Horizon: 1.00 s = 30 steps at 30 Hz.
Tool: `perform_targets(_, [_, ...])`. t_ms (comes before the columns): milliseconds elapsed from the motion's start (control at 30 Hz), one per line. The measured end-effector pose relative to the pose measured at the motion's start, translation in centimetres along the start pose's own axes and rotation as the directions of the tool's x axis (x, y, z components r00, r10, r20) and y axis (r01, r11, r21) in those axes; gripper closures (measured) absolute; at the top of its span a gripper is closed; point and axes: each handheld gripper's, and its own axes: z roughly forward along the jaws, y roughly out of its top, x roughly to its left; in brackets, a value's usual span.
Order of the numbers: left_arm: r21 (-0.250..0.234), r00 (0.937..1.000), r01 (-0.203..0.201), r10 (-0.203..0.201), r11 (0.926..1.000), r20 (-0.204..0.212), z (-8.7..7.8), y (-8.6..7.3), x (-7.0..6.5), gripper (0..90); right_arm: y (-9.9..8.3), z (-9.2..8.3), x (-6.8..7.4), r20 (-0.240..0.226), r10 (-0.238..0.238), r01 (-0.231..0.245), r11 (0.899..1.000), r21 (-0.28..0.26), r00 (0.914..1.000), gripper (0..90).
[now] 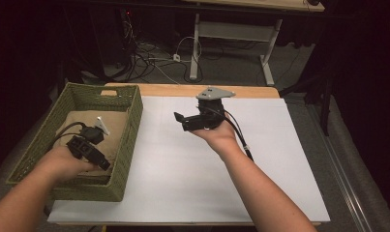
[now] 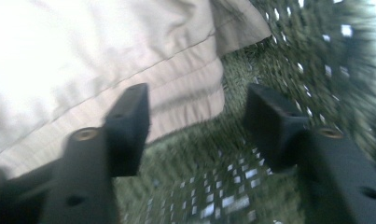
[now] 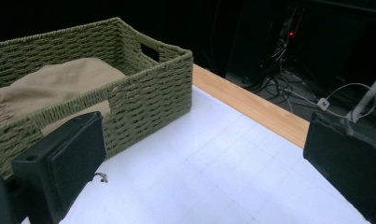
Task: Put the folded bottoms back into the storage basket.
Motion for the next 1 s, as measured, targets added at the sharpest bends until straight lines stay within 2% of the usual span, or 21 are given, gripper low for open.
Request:
perform_targets(67, [-0.014, 0.9994, 0.025, -0.026, 0.9996, -0.023, -1.3, -0.4, 0.1, 30.8, -0.5, -1.2, -0.3, 0.009, -0.003, 0.003, 1.000, -0.010, 1.0000, 0.2])
perform_targets(167, [-0.035, 0.9973, 0.037, -0.039, 0.9987, -0.062, -3.1, -0.8, -0.1, 22.1, -1.4, -3.0, -0.7, 0.025, 0.005, -0.004, 1.000, -0.011, 0.9997, 0.2])
perform_targets(267, [-0.055, 0.9966, 0.057, -0.060, 0.9969, -0.057, -4.5, -1.0, -0.6, 13.1, -2.6, -4.8, -1.2, 0.039, 0.008, -0.008, 1.000, -0.015, 0.9992, 0.2])
perform_targets(400, [-0.041, 0.9951, 0.071, -0.074, 0.9966, -0.066, -5.6, -0.6, -1.7, 0.1, -4.6, -6.9, -1.7, 0.065, 0.002, -0.001, 1.000, -0.010, 0.9979, 0.3])
perform_targets(567, [-0.041, 0.9961, 0.046, -0.049, 0.9981, -0.073, -6.2, 0.6, -3.5, 0.0, -7.7, -9.2, -2.2, 0.082, 0.003, -0.003, 1.000, -0.003, 0.9966, 0.3])
perform_targets(700, [-0.041, 0.9967, 0.003, -0.007, 0.9992, -0.081, -6.1, 2.4, -5.4, 0.0, -10.7, -10.5, -2.9, 0.099, 0.012, -0.014, 1.000, 0.015, 0.9951, 0.3])
perform_targets(900, [-0.047, 0.9959, -0.057, 0.054, 0.9972, -0.072, -5.4, 4.8, -8.3, 0.0, -15.0, -12.5, -4.2, 0.126, 0.085, -0.087, 0.996, 0.012, 0.9884, 0.3])
perform_targets(1000, [-0.048, 0.9942, -0.087, 0.084, 0.9951, -0.068, -4.5, 5.8, -9.7, 0.0, -16.6, -13.4, -4.4, 0.140, 0.096, -0.098, 0.995, 0.007, 0.9854, 0.3])
